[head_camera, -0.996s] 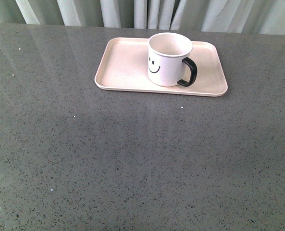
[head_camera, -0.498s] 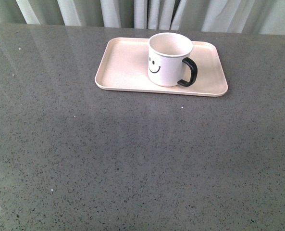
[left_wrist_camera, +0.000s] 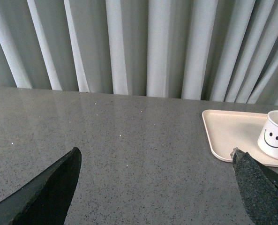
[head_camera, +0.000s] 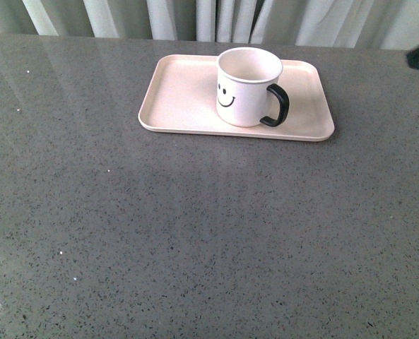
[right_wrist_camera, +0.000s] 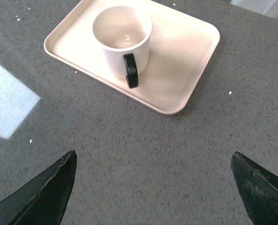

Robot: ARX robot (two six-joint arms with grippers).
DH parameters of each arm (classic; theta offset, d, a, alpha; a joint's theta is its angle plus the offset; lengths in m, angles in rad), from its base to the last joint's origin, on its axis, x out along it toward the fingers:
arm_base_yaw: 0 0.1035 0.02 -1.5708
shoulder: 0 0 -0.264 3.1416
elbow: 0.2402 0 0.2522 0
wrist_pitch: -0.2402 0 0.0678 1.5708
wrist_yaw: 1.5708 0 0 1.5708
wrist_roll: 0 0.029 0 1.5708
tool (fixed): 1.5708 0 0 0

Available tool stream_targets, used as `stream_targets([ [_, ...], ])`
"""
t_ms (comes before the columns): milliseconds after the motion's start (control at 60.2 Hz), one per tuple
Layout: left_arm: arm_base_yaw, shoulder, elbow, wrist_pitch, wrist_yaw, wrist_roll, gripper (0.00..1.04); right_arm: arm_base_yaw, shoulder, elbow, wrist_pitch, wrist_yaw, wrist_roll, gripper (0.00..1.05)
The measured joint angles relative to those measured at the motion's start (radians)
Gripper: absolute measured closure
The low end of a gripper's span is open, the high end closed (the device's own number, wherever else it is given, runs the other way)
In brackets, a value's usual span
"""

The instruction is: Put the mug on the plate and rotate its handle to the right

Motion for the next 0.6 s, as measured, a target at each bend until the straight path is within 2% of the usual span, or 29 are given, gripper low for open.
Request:
stream_targets([
  [266,0.000,0.000,0.000,0.000,0.000,0.000,0.09,0.112,0.418,0.455,-0.148,0.100,0.137,0.09],
  [598,0.000,0.000,0.000,0.000,0.000,0.000,0.09,0.137,0.748,0.846,-0.330,0.201,0.295,0.09],
])
